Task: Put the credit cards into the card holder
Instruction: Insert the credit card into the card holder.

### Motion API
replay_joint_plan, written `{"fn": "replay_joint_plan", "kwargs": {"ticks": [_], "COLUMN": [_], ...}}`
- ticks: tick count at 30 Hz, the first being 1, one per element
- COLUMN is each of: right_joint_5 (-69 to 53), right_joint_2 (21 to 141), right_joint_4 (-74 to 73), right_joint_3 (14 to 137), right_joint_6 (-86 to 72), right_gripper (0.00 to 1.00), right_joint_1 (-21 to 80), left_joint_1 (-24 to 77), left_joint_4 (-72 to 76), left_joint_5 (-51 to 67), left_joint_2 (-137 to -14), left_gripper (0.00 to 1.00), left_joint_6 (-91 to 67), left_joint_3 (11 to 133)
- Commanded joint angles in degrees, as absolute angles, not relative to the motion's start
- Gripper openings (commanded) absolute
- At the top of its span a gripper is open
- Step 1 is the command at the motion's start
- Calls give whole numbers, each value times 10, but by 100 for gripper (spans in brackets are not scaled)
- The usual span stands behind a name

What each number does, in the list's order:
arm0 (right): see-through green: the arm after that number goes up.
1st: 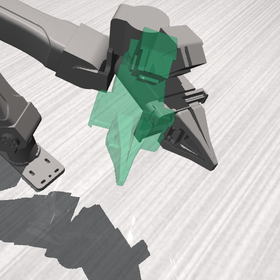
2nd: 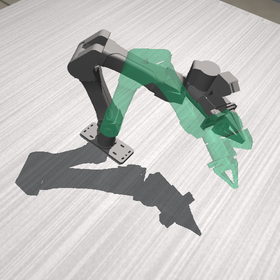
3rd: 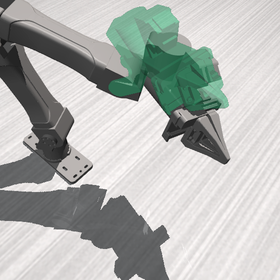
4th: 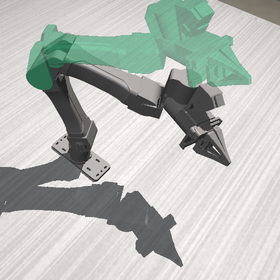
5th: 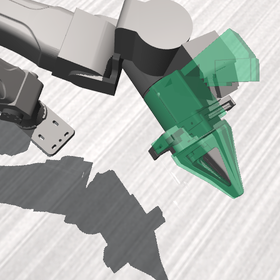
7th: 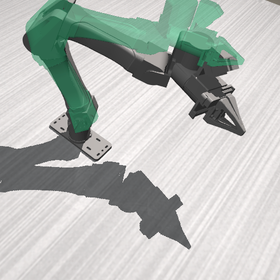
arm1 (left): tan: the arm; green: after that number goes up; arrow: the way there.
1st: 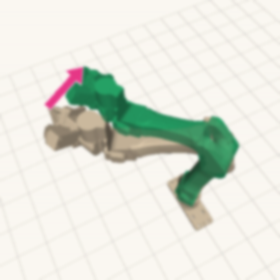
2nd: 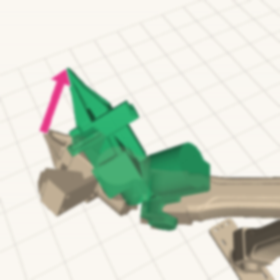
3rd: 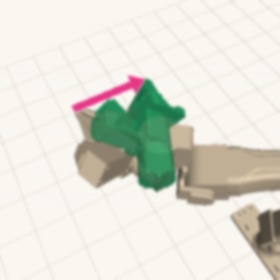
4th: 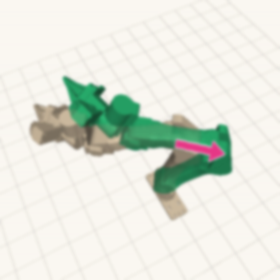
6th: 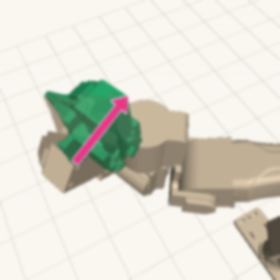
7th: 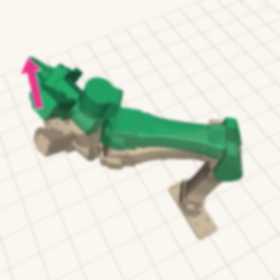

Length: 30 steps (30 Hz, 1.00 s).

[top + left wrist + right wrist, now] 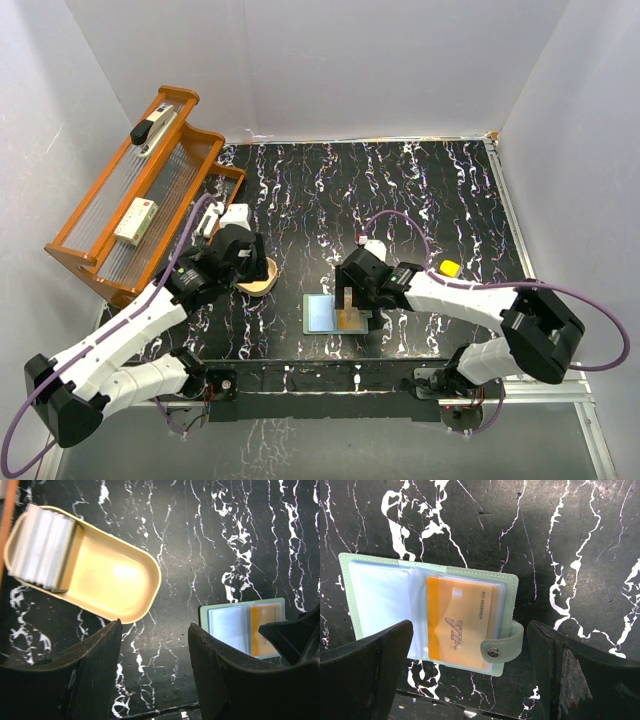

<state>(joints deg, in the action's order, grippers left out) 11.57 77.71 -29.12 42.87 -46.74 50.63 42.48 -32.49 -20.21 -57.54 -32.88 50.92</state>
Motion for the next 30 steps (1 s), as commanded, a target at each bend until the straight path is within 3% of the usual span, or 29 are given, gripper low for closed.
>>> {"fn": "replay_joint_plan", "kwargs": {"ticks": [1, 20, 30], "right_joint_5": [147, 181, 170], "right_joint_2": [797, 860, 847], "right_joint_4": [-293, -323, -325], "right_joint_3": [464, 483, 499], "right_joint_6": [-477, -468, -478], "right_gripper": [97, 84, 96], "right_joint_1": [513, 520, 524], "left_joint_1": [422, 422, 422], "left_joint_4": [-361, -336, -307], "left_joint_5": [-256, -263, -264], "left_joint_2": [-538, -522, -512], "left_gripper": [54, 55, 55], "left_joint_6": [-299, -290, -278], "left_joint_3": [517, 482, 456]}}
